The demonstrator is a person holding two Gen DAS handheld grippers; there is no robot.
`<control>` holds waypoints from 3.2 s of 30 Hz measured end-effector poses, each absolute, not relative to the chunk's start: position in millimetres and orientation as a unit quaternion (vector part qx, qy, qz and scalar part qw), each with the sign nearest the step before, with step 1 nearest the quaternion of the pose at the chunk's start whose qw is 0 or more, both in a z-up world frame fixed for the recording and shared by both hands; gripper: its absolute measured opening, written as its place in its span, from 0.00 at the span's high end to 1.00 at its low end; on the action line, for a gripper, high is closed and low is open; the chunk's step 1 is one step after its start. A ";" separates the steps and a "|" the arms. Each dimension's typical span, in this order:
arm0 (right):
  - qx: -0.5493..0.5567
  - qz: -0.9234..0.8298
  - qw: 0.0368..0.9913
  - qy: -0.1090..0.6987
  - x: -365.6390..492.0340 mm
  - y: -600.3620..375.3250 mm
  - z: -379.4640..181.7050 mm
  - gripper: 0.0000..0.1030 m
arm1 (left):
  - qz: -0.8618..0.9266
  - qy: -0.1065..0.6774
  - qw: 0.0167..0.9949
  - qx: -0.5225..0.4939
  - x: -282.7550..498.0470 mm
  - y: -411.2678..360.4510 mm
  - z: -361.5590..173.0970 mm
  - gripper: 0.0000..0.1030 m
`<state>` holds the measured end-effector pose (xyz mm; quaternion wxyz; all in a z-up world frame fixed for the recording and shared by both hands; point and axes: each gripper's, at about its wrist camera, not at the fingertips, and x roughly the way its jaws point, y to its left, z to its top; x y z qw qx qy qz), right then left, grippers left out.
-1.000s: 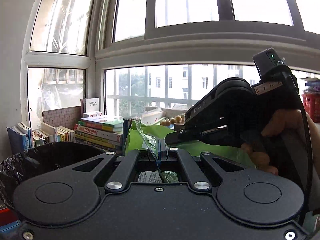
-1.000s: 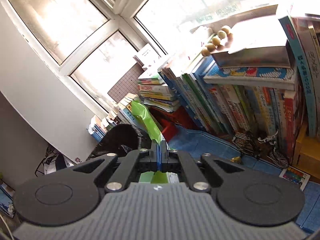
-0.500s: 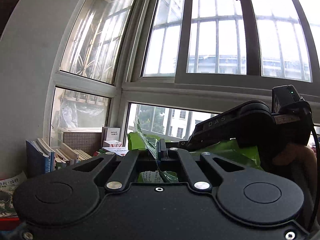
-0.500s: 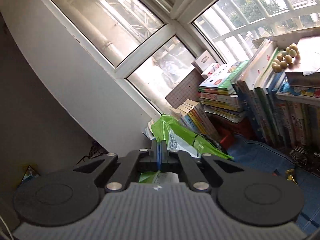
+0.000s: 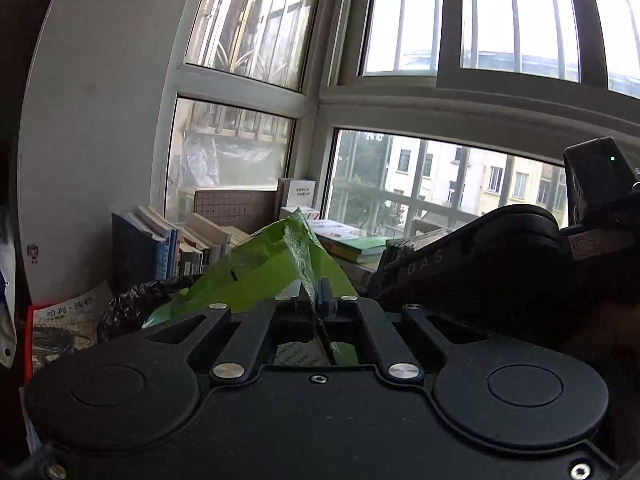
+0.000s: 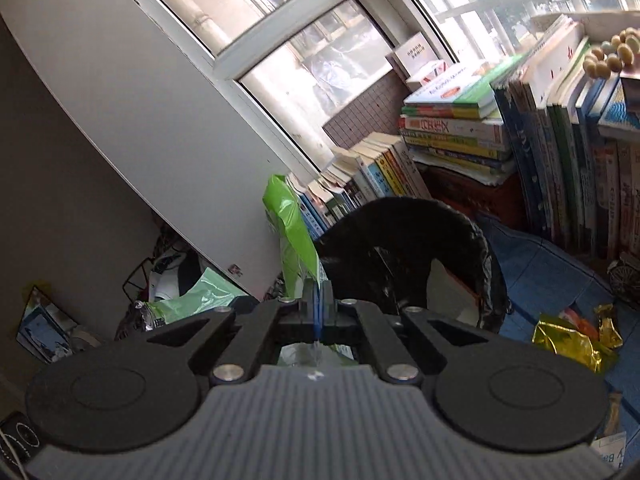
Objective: Collect trash
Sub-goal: 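Lower the green bag into the basket and open the right tool, then bring both tools back down over the litter on the floor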
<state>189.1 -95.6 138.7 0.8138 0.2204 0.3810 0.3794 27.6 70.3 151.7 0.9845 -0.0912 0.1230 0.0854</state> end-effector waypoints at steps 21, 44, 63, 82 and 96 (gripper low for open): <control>0.202 0.345 0.805 0.439 215.0 -64.5 92.0 0.48 | 0.170 0.210 0.959 -0.086 52.0 95.2 114.7 0.32; 0.142 0.330 0.863 0.354 174.7 -131.4 136.3 0.30 | 0.055 0.162 0.982 -0.078 28.1 54.6 126.4 0.17; 0.115 0.249 0.911 0.308 132.9 -183.6 125.9 0.22 | -0.046 0.188 0.980 -0.052 8.6 -3.3 107.4 0.15; 0.090 0.135 0.890 0.426 118.3 -227.2 -17.5 0.21 | -0.047 0.356 0.933 -0.025 20.9 -45.3 -5.1 0.28; 0.038 0.147 0.858 0.491 106.0 -202.9 -78.9 0.30 | 0.021 0.446 0.894 -0.044 37.2 -28.6 -63.7 0.48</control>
